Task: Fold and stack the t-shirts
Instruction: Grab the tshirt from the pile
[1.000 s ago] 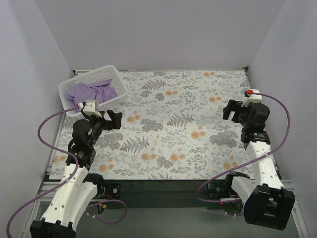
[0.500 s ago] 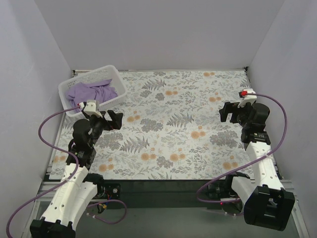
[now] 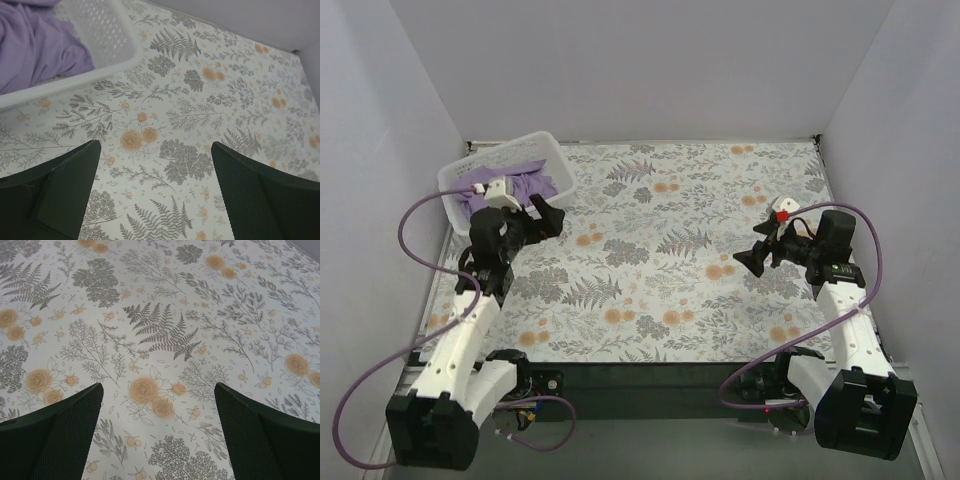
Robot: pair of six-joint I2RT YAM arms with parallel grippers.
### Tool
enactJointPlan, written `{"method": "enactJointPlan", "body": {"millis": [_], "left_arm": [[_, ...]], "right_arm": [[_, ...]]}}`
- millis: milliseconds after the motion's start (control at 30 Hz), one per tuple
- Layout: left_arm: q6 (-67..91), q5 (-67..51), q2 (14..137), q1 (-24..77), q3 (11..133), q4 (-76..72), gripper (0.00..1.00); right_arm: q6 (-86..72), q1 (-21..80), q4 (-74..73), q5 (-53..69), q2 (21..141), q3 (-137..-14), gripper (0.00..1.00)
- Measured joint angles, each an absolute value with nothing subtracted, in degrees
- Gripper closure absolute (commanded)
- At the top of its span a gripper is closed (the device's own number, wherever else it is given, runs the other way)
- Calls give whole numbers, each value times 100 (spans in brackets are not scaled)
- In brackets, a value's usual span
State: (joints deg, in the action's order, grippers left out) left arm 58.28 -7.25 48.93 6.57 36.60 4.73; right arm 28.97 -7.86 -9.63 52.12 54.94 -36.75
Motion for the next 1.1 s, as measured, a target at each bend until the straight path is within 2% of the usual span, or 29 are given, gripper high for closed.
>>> {"method": "enactJointPlan", "body": {"millis": [100, 267, 467, 633, 733, 833, 867, 967, 1000, 1100], "left_arm": [[6436, -998, 6147, -45, 4772, 725, 18], [7269, -1013, 8484, -786, 6917, 1153, 21], [7776, -338, 10825, -849, 9026, 2464, 24], [7977, 502, 12149, -845, 10320, 3710, 25], [7979, 862, 12392, -845, 10453, 4097, 29], [7931, 1129, 12431, -847, 10457, 4366, 46], [7900, 1179, 12431, -847, 10466, 4407, 66], [7800, 1227, 12431, -847, 10547, 4464, 97], [7762, 1225, 12431, -847, 10593, 4475, 100], [7581, 1186, 12431, -840, 10790, 4480, 100]], "right_arm": [[3009, -786, -1048, 5533, 5553, -3667, 2], [3041, -788, -1059, 5695, 5551, -3664, 2], [3035, -812, -1066, 5699, 5551, -3664, 2], [3024, -825, -1085, 5695, 5551, -3664, 2], [3024, -825, -1111, 5695, 5564, -3664, 2], [3024, -825, -1116, 5695, 5583, -3664, 2], [3022, -825, -1122, 5695, 5588, -3664, 2], [3024, -829, -1170, 5695, 5594, -3664, 2], [3024, -829, -1181, 5693, 5594, -3664, 2], [3024, -851, -1197, 5695, 5594, -3664, 2]]}}
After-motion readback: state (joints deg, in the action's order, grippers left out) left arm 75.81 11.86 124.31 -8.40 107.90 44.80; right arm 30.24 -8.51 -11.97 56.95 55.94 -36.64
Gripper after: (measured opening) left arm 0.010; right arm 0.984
